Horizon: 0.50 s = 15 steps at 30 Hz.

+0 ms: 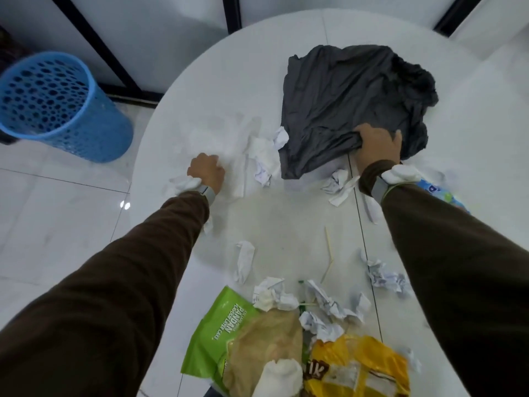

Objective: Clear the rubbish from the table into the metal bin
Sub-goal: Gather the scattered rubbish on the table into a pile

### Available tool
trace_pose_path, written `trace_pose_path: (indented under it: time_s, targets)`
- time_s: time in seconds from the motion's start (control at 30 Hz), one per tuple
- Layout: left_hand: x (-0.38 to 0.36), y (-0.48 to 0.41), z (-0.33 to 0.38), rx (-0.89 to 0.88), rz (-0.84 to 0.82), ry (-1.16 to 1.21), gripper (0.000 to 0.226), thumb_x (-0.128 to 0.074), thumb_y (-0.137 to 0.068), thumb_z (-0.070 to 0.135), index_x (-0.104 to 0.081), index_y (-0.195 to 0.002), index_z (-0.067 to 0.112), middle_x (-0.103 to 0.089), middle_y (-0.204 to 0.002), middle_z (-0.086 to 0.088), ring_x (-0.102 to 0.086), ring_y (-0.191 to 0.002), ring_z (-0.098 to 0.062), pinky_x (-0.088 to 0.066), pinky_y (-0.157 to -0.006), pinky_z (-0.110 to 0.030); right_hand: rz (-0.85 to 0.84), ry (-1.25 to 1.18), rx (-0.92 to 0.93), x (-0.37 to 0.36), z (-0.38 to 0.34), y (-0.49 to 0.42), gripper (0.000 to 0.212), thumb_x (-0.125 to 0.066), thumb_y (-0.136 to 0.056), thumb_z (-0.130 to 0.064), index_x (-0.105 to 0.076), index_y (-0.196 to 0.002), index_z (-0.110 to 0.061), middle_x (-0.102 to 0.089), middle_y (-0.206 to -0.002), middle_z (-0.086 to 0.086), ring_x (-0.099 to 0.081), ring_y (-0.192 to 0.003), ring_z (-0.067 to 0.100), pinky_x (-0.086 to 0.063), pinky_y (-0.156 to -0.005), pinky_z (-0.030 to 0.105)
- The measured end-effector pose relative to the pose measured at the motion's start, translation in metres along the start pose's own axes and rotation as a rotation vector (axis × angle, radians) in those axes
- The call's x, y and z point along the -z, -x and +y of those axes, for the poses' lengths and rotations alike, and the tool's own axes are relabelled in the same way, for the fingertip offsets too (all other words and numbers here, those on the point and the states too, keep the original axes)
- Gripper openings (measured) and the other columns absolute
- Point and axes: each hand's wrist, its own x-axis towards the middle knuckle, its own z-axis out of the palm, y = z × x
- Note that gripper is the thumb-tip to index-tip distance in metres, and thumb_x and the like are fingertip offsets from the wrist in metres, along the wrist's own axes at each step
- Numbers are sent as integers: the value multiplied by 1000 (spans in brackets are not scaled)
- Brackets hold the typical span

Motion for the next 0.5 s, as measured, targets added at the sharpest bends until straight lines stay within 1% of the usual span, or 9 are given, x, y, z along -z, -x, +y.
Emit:
trace_pose_path:
  time_s: [0.07, 0.13, 0.17, 0.23, 0.27, 0.37, 0.4, 0.47, 0.5]
  targets:
    - [13, 18, 3, -43, 61, 19, 29, -53, -99, 29, -68, -108, 5, -61, -118, -20, -59, -108, -41, -49, -87, -44, 112, -89, 59, 22, -6, 10, 40, -43, -85, -13, -56, -121, -24, -66, -105, 13, -58, -108, 36, -18, -119, 58]
    - [21, 31, 4, -39, 89, 64, 38, -55, -100, 41, -68, -112, 7, -59, -119, -20, -59, -109, -40, -49, -91, -45, 213, -201, 136, 34, -8, 19, 47, -40, -79, -10, -60, -120, -20, -64, -102, 16, -59, -99, 40, -36, -106, 54]
    - [26, 41, 4, -54, 105, 76, 43, -54, -101, 46, -67, -116, 8, -58, -121, -20, -59, -110, -40, -48, -92, -46, 253, -270, 154, 42, -7, 27, 45, -41, -80, -8, -62, -120, -17, -63, -103, 18, -58, -97, 40, -41, -99, 49]
    - [37, 62, 5, -107, 146, 90, 45, -49, -103, 50, -67, -123, 13, -58, -121, -19, -59, -108, -39, -48, -92, -45, 310, -404, 168, 61, -7, 42, 33, -49, -85, -11, -62, -115, -11, -62, -105, 18, -55, -98, 37, -40, -92, 37]
    - [46, 79, 6, -152, 178, 93, 44, -47, -103, 49, -68, -121, 16, -59, -118, -19, -59, -105, -39, -48, -90, -44, 329, -419, 184, 77, -8, 56, 27, -54, -85, -18, -62, -110, -12, -62, -103, 16, -54, -96, 33, -38, -89, 33]
    - [59, 115, 7, -248, 241, 100, 41, -43, -105, 45, -71, -108, 15, -60, -108, -17, -60, -100, -39, -46, -83, -42, 299, -417, 233, 104, -12, 84, 24, -66, -76, -39, -55, -84, -19, -57, -82, 6, -52, -78, 27, -42, -74, 31]
    - [68, 140, 9, -272, 271, 94, 40, -44, -105, 44, -71, -106, 15, -61, -108, -17, -59, -99, -39, -46, -82, -42, 302, -429, 242, 120, -13, 109, 24, -69, -75, -36, -52, -79, -18, -54, -78, 4, -50, -74, 25, -40, -69, 31]
    - [72, 153, 15, -264, 302, 73, 38, -46, -106, 41, -72, -107, 14, -63, -108, -16, -59, -97, -38, -44, -82, -42, 317, -511, 258, 126, -17, 127, 20, -71, -76, -16, -52, -80, -10, -50, -79, 8, -45, -72, 22, -31, -66, 26]
    - [79, 179, 16, -306, 340, 76, 36, -46, -106, 40, -72, -107, 15, -65, -108, -15, -59, -95, -39, -43, -81, -42, 397, -517, 312, 138, -14, 158, 16, -68, -77, -6, -52, -79, -5, -49, -79, 13, -42, -73, 20, -29, -65, 25]
